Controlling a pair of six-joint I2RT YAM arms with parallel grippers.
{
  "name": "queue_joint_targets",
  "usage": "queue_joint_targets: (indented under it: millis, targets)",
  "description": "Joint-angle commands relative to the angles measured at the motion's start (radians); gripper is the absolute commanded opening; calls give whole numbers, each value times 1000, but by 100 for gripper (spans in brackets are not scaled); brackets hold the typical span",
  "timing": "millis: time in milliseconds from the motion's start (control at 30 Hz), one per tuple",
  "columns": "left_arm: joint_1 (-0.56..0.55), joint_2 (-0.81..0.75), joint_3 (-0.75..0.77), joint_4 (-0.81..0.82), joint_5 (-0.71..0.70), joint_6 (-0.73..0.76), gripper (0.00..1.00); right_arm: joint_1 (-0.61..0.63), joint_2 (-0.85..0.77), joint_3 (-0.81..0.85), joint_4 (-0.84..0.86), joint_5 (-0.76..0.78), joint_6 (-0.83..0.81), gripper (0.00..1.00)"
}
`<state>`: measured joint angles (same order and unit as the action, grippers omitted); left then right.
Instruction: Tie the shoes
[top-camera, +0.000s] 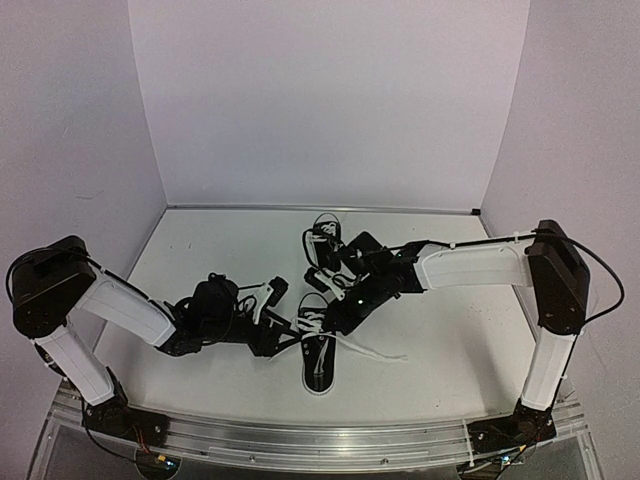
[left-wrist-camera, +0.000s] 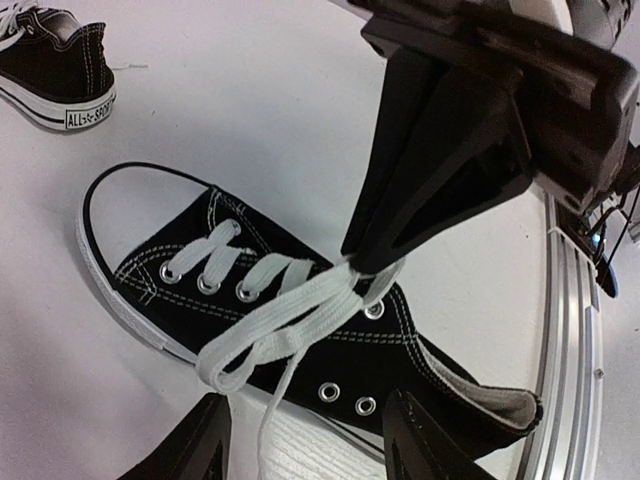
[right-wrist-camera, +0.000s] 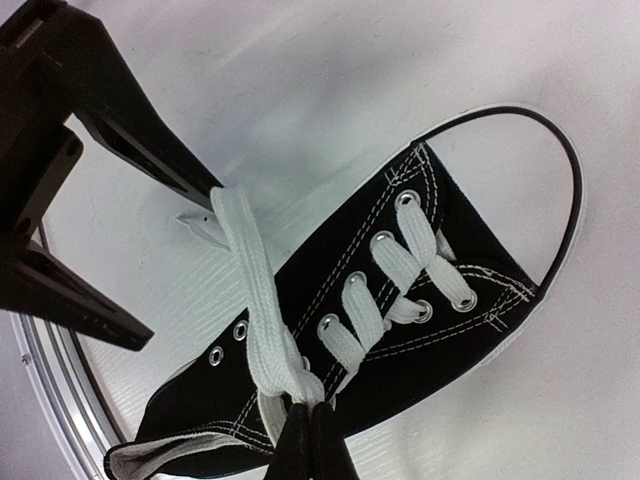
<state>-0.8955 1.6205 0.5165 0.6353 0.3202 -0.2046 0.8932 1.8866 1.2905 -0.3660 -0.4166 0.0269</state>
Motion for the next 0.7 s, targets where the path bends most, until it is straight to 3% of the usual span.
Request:
queue_joint_targets:
  millis: [0, 167, 533, 667]
  targets:
    - [6, 7, 76, 32, 0, 14, 55, 2, -29, 1, 14, -28, 13, 0]
    - [9, 51, 110, 51, -4, -12, 58, 3, -28, -3, 24, -50, 20, 0]
    - [36, 67, 83, 99, 24, -67, 55, 31, -11, -2, 67, -108, 70, 0]
    - [36, 69, 78, 108, 40, -79, 61, 47, -13, -20, 70, -104, 77, 0]
